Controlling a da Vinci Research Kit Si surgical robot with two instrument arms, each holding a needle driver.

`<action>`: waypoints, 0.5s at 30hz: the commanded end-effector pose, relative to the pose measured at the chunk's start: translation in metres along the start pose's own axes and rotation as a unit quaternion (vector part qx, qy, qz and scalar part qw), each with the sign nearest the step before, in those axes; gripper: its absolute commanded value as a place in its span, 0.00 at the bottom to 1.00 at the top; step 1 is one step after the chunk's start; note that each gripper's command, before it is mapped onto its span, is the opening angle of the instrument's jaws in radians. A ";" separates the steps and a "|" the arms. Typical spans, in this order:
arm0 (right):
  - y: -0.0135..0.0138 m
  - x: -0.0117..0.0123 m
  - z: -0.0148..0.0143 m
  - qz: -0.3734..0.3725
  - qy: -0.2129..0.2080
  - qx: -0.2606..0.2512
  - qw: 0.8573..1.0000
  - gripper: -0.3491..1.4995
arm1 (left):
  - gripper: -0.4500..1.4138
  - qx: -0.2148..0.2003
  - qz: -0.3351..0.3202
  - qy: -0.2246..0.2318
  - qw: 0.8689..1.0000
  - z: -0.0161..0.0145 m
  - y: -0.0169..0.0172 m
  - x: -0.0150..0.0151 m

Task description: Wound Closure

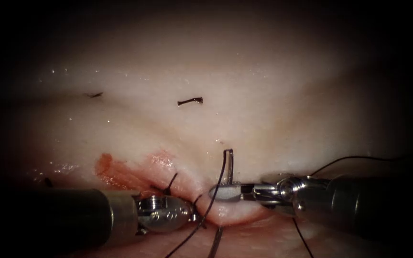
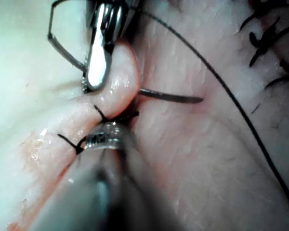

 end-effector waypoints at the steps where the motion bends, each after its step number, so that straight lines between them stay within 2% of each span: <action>1: 0.0005 0.0022 0.0003 -0.031 0.021 -0.004 0.999 0.68 | 0.13 0.000 0.000 0.000 1.000 0.0008 0.0000 0.0000; 2: 0.0004 0.0045 -0.0004 -0.077 0.048 -0.014 0.996 0.70 | 0.13 -0.001 0.000 0.000 1.000 0.0007 0.0000 0.0001; 4: 0.0000 0.0072 -0.0014 -0.132 0.076 -0.022 0.988 0.74 | 0.13 -0.001 0.003 0.000 1.000 0.0007 0.0000 0.0001; 6: -0.0005 0.0110 -0.0034 -0.199 0.101 -0.036 0.974 0.77 | 0.13 -0.001 0.008 0.001 1.000 0.0006 0.0000 0.0002; 8: -0.0007 0.0134 -0.0049 -0.233 0.117 -0.055 0.964 0.77 | 0.13 0.000 0.013 0.001 1.000 0.0005 0.0001 0.0004; 9: -0.0009 0.0161 -0.0067 -0.265 0.133 -0.060 0.953 0.82 | 0.13 0.001 0.020 0.002 1.000 0.0004 0.0002 0.0006; 13: -0.0011 0.0208 -0.0103 -0.315 0.169 -0.077 0.931 0.87 | 0.14 -0.004 0.042 0.010 0.999 0.0000 0.0003 0.0011; 14: -0.0010 0.0230 -0.0122 -0.330 0.176 -0.092 0.923 0.89 | 0.14 -0.008 0.052 0.015 0.998 -0.0002 0.0004 0.0013; 15: -0.0009 0.0238 -0.0130 -0.330 0.179 -0.097 0.922 0.89 | 0.15 -0.009 0.061 0.019 0.998 -0.0003 0.0005 0.0015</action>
